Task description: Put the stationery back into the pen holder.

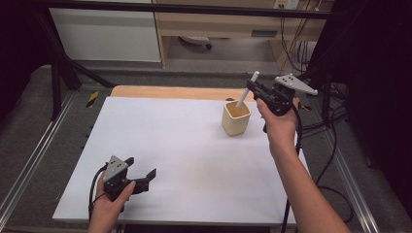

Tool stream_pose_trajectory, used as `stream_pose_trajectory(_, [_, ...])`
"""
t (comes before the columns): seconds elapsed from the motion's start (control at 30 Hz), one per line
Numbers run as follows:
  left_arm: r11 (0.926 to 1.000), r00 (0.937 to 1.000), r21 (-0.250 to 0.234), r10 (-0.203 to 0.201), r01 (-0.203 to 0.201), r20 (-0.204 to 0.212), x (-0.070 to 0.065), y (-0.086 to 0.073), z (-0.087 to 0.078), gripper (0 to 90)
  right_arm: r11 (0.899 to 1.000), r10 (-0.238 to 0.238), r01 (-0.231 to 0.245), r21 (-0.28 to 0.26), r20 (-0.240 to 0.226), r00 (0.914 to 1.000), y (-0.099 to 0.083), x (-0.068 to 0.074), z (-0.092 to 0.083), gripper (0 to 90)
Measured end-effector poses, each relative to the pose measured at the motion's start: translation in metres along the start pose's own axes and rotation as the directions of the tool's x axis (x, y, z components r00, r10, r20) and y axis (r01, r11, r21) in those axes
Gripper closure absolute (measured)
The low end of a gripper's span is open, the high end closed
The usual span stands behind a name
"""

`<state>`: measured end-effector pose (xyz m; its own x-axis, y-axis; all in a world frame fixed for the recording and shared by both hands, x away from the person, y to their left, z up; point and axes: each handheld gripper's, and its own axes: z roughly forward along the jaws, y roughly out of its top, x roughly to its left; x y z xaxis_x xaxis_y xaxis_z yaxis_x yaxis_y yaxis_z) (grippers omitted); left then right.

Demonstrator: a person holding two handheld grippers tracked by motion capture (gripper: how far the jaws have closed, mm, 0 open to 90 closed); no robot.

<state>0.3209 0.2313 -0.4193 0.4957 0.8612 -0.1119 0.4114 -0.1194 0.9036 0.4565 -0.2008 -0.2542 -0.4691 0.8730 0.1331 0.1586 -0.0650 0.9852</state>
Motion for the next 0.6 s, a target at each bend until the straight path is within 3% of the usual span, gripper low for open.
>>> stream_pose_trajectory(0.6, [0.9999, 1.0000, 0.007, 0.008, -0.008, 0.003, -0.0018, 0.0000, 0.0010, 6.2, 0.999, -0.050, 0.049, 0.015, 0.012, 0.9987, 0.0077, 0.0033, 0.0064, 78.6])
